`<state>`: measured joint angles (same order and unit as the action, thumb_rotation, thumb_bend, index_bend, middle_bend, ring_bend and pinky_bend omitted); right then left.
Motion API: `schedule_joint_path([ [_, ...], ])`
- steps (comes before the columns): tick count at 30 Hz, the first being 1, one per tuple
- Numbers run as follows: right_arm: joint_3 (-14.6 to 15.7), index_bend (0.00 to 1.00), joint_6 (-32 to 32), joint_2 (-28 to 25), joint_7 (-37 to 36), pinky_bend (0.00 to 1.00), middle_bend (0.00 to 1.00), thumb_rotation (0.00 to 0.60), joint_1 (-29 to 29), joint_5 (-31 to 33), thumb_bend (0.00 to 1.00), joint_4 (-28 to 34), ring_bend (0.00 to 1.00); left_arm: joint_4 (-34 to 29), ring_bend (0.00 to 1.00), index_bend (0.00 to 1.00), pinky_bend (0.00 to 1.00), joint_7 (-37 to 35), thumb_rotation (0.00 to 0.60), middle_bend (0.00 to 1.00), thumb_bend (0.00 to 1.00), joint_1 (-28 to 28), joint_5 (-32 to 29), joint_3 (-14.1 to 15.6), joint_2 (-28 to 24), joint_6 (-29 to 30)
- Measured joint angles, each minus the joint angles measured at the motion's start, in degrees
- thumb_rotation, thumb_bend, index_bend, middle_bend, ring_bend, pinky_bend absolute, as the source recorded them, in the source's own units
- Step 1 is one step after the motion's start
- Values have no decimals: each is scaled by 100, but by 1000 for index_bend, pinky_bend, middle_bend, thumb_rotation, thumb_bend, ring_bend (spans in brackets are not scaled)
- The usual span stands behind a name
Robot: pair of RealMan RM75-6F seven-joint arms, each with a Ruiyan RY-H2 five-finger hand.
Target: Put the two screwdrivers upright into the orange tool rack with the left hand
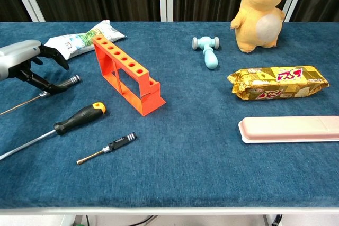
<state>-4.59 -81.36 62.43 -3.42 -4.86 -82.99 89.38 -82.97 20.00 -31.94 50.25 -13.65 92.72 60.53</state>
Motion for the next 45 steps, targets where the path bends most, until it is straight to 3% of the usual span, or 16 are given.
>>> schedule_joint_path([
  [12,-29,0,95,-40,-127,0,0,600,-43,75,350,-33,0,594,124,409,188,-14,528,261,276,-197,-309,-75,330,-207],
  [29,-55,0,147,-43,-211,0,0,600,-62,167,346,-46,0,806,138,591,202,-430,555,325,403,-153,-91,-113,496,-110],
  [35,-71,0,159,-37,-212,0,0,600,-66,212,346,-46,0,381,138,605,210,-512,555,333,412,-28,23,-124,261,79],
  [45,-58,0,132,-36,-278,0,0,600,-58,169,346,-32,0,-1329,142,626,226,-701,561,343,412,395,527,-130,-902,645],
])
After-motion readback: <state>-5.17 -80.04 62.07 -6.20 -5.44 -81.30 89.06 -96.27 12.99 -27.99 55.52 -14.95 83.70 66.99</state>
